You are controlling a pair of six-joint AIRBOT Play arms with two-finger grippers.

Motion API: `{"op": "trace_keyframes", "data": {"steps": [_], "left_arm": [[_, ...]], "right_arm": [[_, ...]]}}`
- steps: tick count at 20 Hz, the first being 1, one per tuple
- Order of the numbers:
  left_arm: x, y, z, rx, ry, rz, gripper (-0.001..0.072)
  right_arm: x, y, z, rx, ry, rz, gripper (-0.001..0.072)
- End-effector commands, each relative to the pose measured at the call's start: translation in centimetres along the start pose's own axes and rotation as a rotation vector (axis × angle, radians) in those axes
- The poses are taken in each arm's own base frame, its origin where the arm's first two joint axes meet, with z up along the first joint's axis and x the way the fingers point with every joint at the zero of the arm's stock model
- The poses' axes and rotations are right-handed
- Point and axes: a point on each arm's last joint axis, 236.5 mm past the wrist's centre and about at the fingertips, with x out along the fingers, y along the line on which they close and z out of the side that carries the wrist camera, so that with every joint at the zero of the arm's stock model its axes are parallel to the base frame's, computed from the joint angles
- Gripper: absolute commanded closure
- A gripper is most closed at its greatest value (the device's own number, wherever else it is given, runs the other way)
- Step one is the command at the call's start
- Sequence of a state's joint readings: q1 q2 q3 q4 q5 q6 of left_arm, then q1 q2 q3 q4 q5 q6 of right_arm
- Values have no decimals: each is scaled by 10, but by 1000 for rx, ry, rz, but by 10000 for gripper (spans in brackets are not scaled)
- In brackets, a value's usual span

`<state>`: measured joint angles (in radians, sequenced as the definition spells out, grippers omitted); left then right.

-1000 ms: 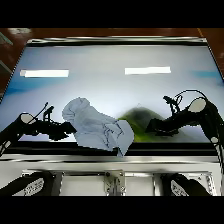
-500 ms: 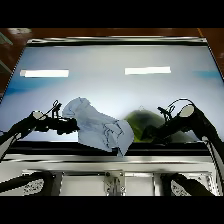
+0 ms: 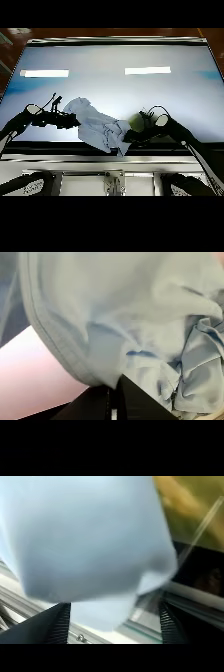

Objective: Fold the shirts.

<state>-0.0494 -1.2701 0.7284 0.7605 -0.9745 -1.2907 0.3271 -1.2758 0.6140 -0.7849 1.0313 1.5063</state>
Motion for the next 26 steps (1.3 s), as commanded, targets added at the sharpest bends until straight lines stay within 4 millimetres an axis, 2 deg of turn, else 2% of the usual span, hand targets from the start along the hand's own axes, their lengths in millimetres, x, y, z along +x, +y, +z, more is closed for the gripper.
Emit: {"op": "trace_keyframes", "data": {"steps": [1,2,4,5,6,7,8,9,10,11,12,13,14,15,16,18,20,22,26], "left_arm": [[-14,-16,8,29,-23,-22,669],[-18,-21,12,43,-37,-28,669],[-36,-33,28,110,-96,-16,671],[-52,-39,39,166,-132,14,672],[-74,-49,52,220,-184,52,672],[-103,-64,66,282,-250,82,671],[-143,-91,81,371,-347,97,671],[-187,-123,91,456,-461,98,671],[-243,-164,96,546,-604,88,671],[-303,-206,92,632,-758,75,671],[-359,-242,80,685,-906,49,671],[-413,-272,64,695,-1046,13,670],[-462,-295,43,709,-1170,-7,671],[-500,-308,22,720,-1267,-5,671],[-528,-315,6,718,-1338,-3,671],[-557,-319,-16,727,-1413,28,671],[-563,-306,-19,711,-1422,101,671],[-553,-278,-8,651,-1363,209,671],[-498,-208,30,557,-1131,442,671]], "right_arm": [[31,7,-2,36,29,26,485],[31,7,-1,23,29,27,641],[15,19,6,-101,5,50,651],[-1,27,14,-169,-26,52,651],[-23,34,25,-227,-74,41,651],[-55,44,38,-301,-150,20,651],[-92,57,51,-381,-243,1,651],[-138,77,60,-475,-365,-14,651],[-187,98,66,-546,-502,-26,651],[-243,121,65,-610,-661,-38,651],[-296,144,54,-667,-809,-45,651],[-339,162,38,-710,-928,-51,651],[-374,175,18,-741,-1028,-58,651],[-401,187,-3,-767,-1112,-64,651],[-420,192,-21,-777,-1172,-75,651],[-431,191,-48,-764,-1201,-81,651],[-417,178,-66,-751,-1131,-108,651],[-391,154,-79,-713,-988,-164,651],[-343,84,-90,-480,-665,-302,651]]}}
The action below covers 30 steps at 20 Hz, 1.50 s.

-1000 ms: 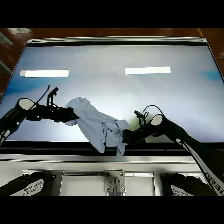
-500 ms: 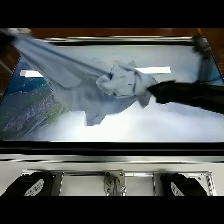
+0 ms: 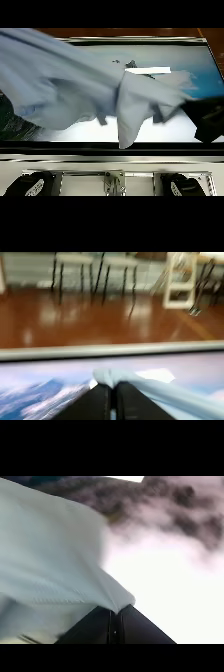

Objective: Fold the shirts.

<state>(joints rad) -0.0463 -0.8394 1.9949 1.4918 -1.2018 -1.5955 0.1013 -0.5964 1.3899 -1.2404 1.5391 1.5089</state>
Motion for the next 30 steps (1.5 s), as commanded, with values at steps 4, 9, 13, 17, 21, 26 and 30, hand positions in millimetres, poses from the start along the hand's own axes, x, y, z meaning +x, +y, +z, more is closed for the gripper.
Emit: {"op": "trace_keyframes", "data": {"steps": [4,9,13,17,21,26,30], "left_arm": [[65,38,-157,64,486,110,671],[130,34,-289,12,739,55,670],[183,31,-367,-74,847,43,670],[203,8,-457,-267,1073,7,630],[189,-13,-506,-377,1265,-54,61],[123,40,-489,-370,1435,-71,61],[68,59,-507,-472,1481,-24,61]], "right_arm": [[60,-13,-108,207,481,24,650],[188,-55,-137,366,469,-14,651],[272,-79,-122,499,379,-17,650],[325,-91,-129,648,350,-18,650],[333,-96,-130,698,348,-15,104],[258,-119,-155,604,542,14,41],[192,-127,-223,666,833,59,42]]}}
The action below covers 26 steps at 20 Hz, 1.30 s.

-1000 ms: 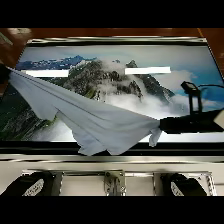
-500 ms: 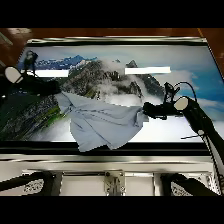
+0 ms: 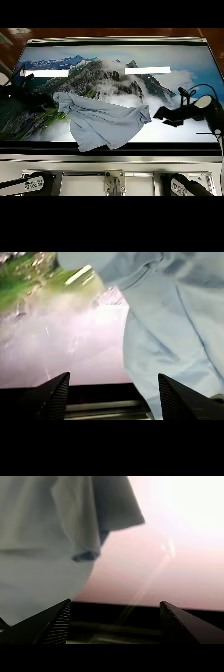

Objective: Fold the shirts.

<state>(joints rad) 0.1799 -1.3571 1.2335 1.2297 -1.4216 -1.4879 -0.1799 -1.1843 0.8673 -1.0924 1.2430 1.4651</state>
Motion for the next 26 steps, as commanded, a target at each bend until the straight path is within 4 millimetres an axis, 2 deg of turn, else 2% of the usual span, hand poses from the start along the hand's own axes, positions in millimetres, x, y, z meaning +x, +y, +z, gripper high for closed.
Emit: {"op": "trace_keyframes", "data": {"steps": [1,2,4,7,9,13,18,19,22,23,24,25,26], "left_arm": [[19,16,-59,-84,101,-67,61],[37,9,-75,-107,120,-118,61],[75,-12,-102,-153,155,-226,61],[116,-25,-116,-213,128,-257,62],[129,-29,-111,-203,94,-241,62],[138,-37,-85,-212,-11,-238,64],[143,-39,-63,-259,-87,-248,73],[143,-39,-61,-258,-94,-248,120],[142,-42,-59,-265,-99,-258,321],[142,-43,-59,-260,-100,-258,405],[142,-44,-58,-242,-103,-261,529],[141,-47,-58,-223,-103,-270,599],[139,-49,-59,-195,-98,-276,625]], "right_arm": [[-12,-28,-69,51,255,39,42],[-5,-23,-76,81,268,83,41],[10,-1,-83,101,270,184,41],[28,21,-86,75,259,219,41],[36,29,-88,39,257,203,41],[49,40,-90,29,258,165,41],[83,53,-105,47,341,143,40],[89,56,-106,49,350,148,40],[106,69,-106,71,341,160,40],[112,73,-106,82,336,159,40],[119,77,-107,89,334,154,41],[126,82,-109,90,333,152,41],[134,88,-110,96,325,152,40]]}}
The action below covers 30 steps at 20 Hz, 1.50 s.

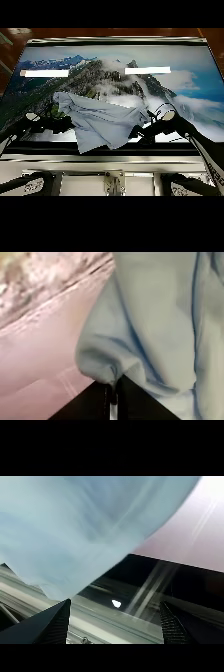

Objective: Fold the shirts.

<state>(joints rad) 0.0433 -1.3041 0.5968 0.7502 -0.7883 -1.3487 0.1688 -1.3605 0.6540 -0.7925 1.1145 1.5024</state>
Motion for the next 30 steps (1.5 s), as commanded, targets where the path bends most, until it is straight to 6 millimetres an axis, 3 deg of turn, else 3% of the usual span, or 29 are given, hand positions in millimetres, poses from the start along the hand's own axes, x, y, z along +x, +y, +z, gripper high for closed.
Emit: {"op": "trace_keyframes", "data": {"steps": [1,4,5,7,9,10,11,14,17,19,21,23,25,26,28,30], "left_arm": [[-2,-10,-4,63,24,-33,669],[-8,-23,-14,154,83,-69,669],[-11,-26,-14,170,86,-75,669],[-16,-31,-11,183,69,-83,669],[-21,-36,-7,197,49,-89,669],[-23,-38,-7,202,42,-91,669],[-25,-40,-6,207,35,-94,669],[-35,-44,0,237,0,-101,670],[-68,-52,22,315,-92,-79,670],[-120,-67,44,424,-188,-43,670],[-191,-87,66,517,-337,10,671],[-290,-115,83,590,-582,75,670],[-388,-147,83,609,-845,107,670],[-431,-162,76,610,-961,110,670],[-505,-191,56,620,-1173,114,670],[-550,-214,36,628,-1306,98,670]], "right_arm": [[28,17,11,32,-49,19,41],[36,30,25,70,-114,58,57],[36,32,27,95,-118,69,132],[35,36,27,112,-117,86,167],[35,36,29,121,-128,85,506],[35,36,32,122,-138,86,604],[34,36,34,118,-149,86,650],[28,45,43,9,-182,90,652],[-13,90,63,-195,-303,137,652],[-72,141,76,-395,-458,177,652],[-157,188,81,-542,-667,206,652],[-259,220,74,-612,-922,239,651],[-355,234,50,-623,-1169,278,652],[-392,236,33,-627,-1266,288,652],[-442,235,1,-619,-1392,308,651],[-463,231,-22,-615,-1451,309,651]]}}
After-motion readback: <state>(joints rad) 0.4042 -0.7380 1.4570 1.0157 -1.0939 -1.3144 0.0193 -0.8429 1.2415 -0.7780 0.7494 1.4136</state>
